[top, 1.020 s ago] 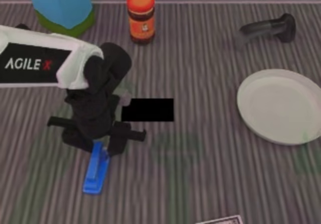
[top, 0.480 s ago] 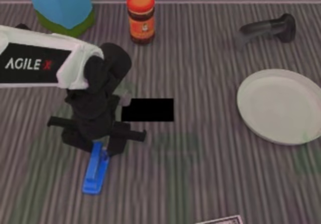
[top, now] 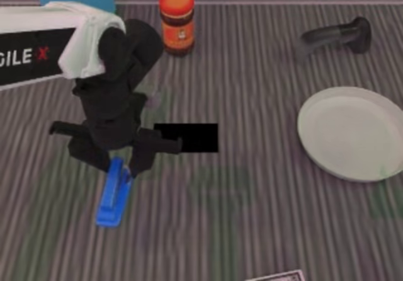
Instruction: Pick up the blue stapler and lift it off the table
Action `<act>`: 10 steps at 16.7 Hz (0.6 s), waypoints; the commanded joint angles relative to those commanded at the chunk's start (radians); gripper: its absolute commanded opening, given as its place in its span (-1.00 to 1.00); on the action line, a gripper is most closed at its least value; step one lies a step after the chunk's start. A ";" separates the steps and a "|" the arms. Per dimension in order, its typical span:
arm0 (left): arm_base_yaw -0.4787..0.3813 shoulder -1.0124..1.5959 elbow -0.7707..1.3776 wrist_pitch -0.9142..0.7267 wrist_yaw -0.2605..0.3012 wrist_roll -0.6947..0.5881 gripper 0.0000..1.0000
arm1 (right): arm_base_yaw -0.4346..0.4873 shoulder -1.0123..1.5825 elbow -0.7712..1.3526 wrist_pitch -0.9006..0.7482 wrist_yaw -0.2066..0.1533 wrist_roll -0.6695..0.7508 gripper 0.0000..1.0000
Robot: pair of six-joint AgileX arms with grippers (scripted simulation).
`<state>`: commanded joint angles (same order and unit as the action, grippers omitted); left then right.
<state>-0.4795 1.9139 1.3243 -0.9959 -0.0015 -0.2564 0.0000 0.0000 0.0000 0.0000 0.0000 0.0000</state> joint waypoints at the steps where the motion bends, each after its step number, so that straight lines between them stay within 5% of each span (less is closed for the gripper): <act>1: 0.002 -0.017 0.028 -0.050 0.000 -0.001 -1.00 | 0.000 0.000 0.000 0.000 0.000 0.000 1.00; 10: 0.000 -0.054 0.106 -0.151 0.000 0.013 -1.00 | 0.000 0.000 0.000 0.000 0.000 0.000 1.00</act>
<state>-0.4792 1.8600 1.4303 -1.1473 -0.0020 -0.2435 0.0000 0.0000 0.0000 0.0000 0.0000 0.0000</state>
